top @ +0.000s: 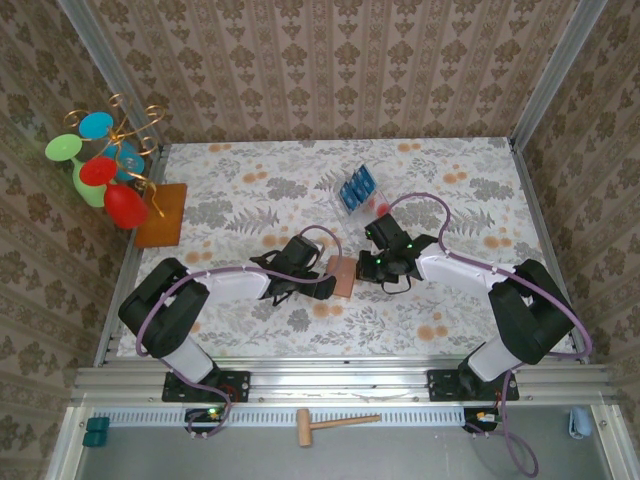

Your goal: Put the credit cards into the card holder

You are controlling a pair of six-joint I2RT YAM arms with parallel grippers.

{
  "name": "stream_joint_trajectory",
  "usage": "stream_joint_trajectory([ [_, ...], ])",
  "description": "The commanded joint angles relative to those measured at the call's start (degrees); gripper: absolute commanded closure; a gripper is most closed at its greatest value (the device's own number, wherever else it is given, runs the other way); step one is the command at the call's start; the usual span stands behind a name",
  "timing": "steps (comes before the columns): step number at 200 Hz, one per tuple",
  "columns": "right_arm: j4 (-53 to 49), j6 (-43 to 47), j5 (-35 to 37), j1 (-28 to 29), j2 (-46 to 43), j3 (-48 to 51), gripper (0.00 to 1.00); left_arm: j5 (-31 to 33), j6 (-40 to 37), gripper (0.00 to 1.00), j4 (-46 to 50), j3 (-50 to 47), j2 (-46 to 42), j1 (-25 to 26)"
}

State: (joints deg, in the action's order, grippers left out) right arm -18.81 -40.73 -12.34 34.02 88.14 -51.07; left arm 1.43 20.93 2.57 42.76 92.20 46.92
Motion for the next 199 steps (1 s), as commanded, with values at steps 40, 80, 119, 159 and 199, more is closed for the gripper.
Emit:
stream_joint_trajectory([
  [40, 3.9, -0.5, -4.9, 0.0, 4.5, -3.7, 1.00, -1.9, 0.5, 0.00, 0.5, -1.6, 2.5, 0.6],
  [80, 4.6, -0.6, -5.9, 0.2, 7.6, -5.4, 1.00, -2.0, 0.4, 0.00, 0.5, -1.5, 2.7, 0.6],
  [119, 5.2, -0.5, -6.7, 0.4, 10.8, -6.6, 1.00, -2.1, 0.3, 0.00, 0.4, -1.4, 3.0, 0.7],
  [159, 5.8, -0.5, -7.4, 0.5, 13.1, -7.0, 1.00, -2.1, 0.3, 0.00, 0.4, -1.3, 3.0, 0.8],
  [199, 6.3, -0.6, -7.8, 0.6, 14.5, -7.0, 1.00, -2.0, 0.4, 0.00, 0.2, -1.5, 3.0, 0.9],
])
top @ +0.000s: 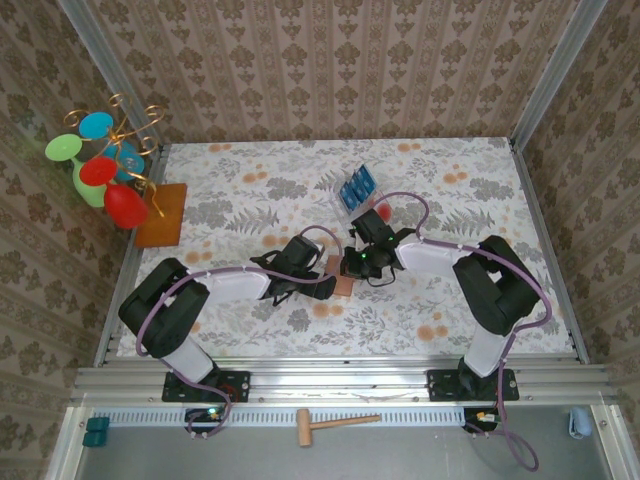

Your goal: Put the credit cards into the card holder

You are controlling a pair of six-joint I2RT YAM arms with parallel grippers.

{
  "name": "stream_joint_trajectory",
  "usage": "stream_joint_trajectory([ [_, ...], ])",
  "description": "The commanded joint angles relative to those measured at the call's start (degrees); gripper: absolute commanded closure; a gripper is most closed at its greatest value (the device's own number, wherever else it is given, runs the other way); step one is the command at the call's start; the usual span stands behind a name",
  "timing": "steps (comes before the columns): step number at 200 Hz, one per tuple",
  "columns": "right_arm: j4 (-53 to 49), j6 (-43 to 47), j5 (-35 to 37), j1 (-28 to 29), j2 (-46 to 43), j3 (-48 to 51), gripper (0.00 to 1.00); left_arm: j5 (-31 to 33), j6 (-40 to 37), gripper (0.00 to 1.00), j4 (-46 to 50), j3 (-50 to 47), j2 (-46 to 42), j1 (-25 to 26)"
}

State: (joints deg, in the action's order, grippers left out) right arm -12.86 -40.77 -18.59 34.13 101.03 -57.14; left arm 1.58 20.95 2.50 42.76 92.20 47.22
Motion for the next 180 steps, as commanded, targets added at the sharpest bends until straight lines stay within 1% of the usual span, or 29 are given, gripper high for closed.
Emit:
stream_joint_trajectory([
  [1, 0.3, -0.5, -1.5, 0.5, 1.6, -1.0, 1.00, -2.2, 0.4, 0.00, 0.3, -1.5, 3.0, 0.6],
  [40, 0.5, -0.6, -1.7, 0.7, 1.2, -0.8, 1.00, -2.2, 0.4, 0.00, 0.1, -1.5, 3.1, 0.5],
  [77, -1.4, -0.2, -1.3, 1.0, 1.5, -0.5, 1.00, -2.2, 0.3, 0.00, 0.2, -1.6, 3.1, 0.5],
  [140, -1.7, -1.7, 1.0, 0.9, 2.3, 3.1, 1.00, -2.2, 0.4, 0.00, 0.0, -2.0, 2.8, 0.5],
  [180, -0.2, -3.0, 2.1, 0.7, 3.1, 6.7, 1.00, -2.1, 0.5, 0.00, -0.2, -1.9, 2.7, 0.5],
])
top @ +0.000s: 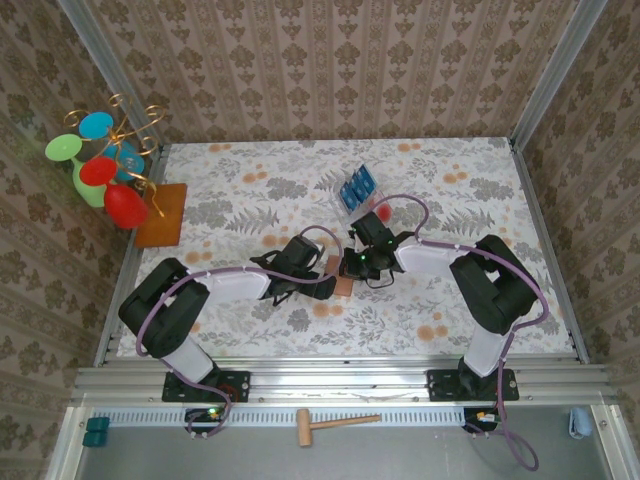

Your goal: Put the credit cards into the card holder

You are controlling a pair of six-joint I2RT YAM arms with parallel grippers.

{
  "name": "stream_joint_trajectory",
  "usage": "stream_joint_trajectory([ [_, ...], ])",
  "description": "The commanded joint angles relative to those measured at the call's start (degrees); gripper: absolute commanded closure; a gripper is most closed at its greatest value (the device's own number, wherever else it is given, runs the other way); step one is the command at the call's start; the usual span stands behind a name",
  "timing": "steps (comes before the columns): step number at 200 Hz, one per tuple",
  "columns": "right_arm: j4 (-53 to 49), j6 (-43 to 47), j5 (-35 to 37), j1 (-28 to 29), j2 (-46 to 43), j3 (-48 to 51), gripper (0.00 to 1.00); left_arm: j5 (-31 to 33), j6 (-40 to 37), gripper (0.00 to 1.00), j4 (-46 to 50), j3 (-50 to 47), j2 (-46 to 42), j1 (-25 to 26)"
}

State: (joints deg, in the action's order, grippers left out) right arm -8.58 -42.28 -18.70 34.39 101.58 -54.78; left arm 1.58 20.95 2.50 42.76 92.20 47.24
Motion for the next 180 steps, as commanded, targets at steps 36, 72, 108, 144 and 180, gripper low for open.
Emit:
stream_joint_trajectory([
  [36, -0.7, -3.2, 1.5, 0.2, 2.7, 8.0, 1.00, -1.9, 0.5, 0.00, 0.1, -2.0, 2.5, 0.5],
  [72, 0.5, -2.7, -1.2, 0.1, 1.5, 5.8, 1.00, -1.9, 0.5, 0.00, 0.5, -1.5, 2.7, 0.5],
  [108, -2.9, -1.0, -2.9, 0.1, -1.0, -0.1, 1.00, -1.9, 0.4, 0.00, 1.0, -1.4, 2.6, 0.5],
  [144, -3.9, -1.1, -3.7, 0.0, -3.3, -1.8, 1.00, -1.9, 0.4, 0.00, 0.8, -1.3, 2.7, 0.5],
  [180, -2.4, -2.5, -4.2, -0.1, -4.8, -0.1, 1.00, -2.0, 0.4, 0.00, 0.6, -1.4, 2.8, 0.5],
])
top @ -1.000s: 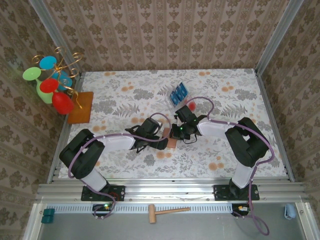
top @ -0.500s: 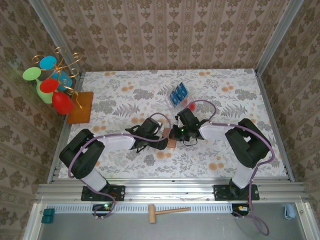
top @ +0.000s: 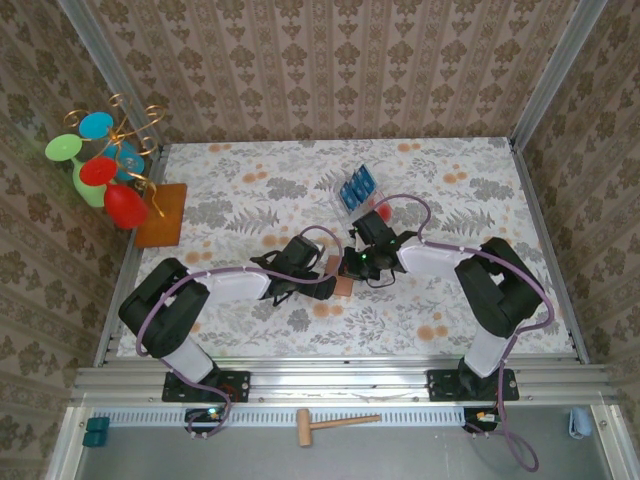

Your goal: Put the credit cards into the card holder

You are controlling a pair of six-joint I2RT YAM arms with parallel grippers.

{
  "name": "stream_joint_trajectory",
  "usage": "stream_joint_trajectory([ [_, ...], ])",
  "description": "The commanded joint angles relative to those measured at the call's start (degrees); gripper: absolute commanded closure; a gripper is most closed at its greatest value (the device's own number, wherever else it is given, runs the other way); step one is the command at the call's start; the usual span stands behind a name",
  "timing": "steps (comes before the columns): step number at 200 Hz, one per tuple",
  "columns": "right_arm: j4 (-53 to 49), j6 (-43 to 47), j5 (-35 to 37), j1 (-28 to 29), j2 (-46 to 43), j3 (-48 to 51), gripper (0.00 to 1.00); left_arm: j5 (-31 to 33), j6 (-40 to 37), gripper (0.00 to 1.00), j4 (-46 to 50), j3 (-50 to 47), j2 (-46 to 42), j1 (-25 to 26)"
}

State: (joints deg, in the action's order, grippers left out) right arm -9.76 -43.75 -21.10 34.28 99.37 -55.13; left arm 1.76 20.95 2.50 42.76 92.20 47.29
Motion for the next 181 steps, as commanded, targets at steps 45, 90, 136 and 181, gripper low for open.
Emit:
stream_joint_trajectory([
  [45, -0.8, -1.6, -1.7, -0.1, -3.3, 1.5, 1.00, -2.1, 0.5, 0.00, 0.3, -1.5, 2.8, 0.5],
  [90, 0.6, -1.7, -2.1, -0.5, -0.9, 2.3, 1.00, -2.2, 0.5, 0.00, 0.2, -1.6, 2.7, 0.5],
  [136, 2.4, -2.1, -2.3, -1.2, 0.9, 2.8, 1.00, -2.2, 0.5, 0.00, 0.1, -1.7, 2.8, 0.5],
  [181, 3.3, -2.3, -2.9, -1.8, 2.1, 2.7, 1.00, -2.1, 0.6, 0.00, 0.2, -1.6, 2.8, 0.4],
])
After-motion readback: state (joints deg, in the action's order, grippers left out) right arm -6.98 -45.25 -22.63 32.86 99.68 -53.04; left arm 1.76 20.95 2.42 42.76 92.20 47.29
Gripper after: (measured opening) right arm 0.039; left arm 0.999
